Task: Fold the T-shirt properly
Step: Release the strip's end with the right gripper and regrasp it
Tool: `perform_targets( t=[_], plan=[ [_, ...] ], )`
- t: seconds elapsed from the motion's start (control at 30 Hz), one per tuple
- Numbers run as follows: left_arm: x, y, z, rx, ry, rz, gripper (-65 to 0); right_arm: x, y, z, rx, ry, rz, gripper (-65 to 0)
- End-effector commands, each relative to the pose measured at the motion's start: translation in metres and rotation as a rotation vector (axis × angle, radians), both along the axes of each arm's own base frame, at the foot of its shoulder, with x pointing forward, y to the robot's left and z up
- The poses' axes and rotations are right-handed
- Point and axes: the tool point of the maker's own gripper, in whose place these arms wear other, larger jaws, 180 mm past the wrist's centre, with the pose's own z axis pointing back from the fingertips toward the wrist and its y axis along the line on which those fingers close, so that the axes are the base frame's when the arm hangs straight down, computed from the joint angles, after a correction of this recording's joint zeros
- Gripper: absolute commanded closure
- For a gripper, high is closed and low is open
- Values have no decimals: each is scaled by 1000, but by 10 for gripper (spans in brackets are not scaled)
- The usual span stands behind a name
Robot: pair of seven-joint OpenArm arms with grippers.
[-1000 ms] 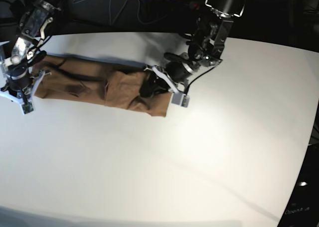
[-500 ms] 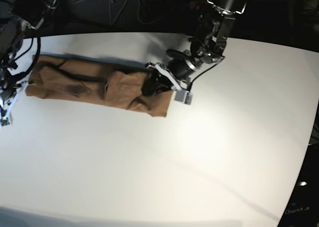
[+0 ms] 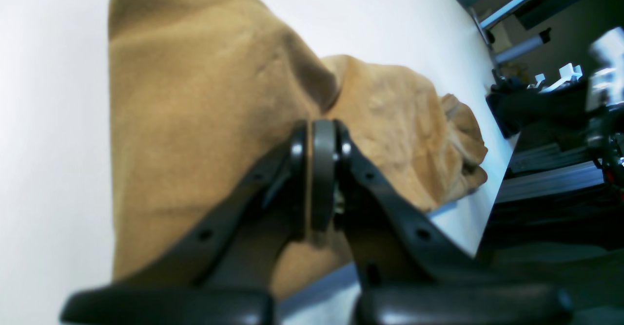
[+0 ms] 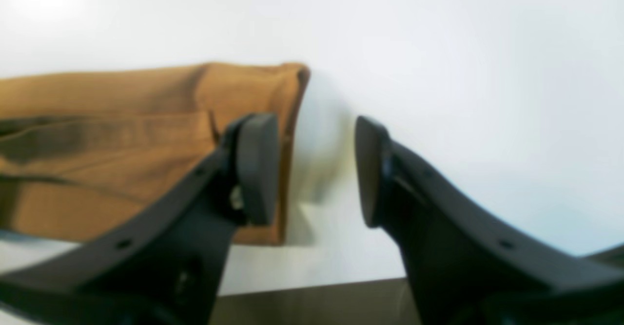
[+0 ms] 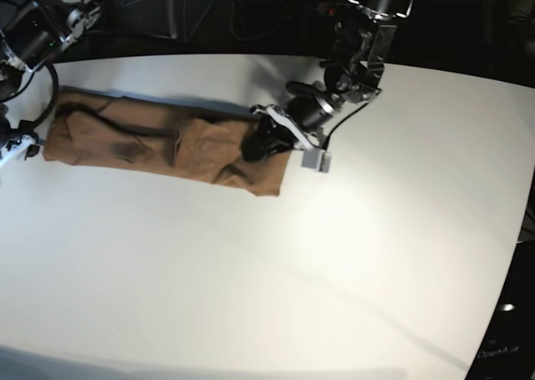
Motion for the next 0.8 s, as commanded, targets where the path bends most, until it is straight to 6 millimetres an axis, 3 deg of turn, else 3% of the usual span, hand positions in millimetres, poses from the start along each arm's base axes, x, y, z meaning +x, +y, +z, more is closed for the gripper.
perform_targets(
  t=[0.0,0.07,0.17,0.33,0.43,0.77],
  plan=[
    [-23,29,-43,131,165,34,-20,13,-11,12,-6,-44,5,-268],
    [-23,28,-43,130,166,33,-20,16,-5,-1,72,-31,13,-268],
    [-23,28,-43,128,166,33,-20,17,-4,-6,118,-33,13,-290],
    [-23,28,-43,128,166,33,-20,15,-5,-7,120,-34,5,-483],
    [-23,28,-43,128,166,33,-20,13,-5,-9,122,-29,5,-554],
    [-23,28,-43,128,166,33,-20,12,-2,-11,130,-25,5,-561]
  ],
)
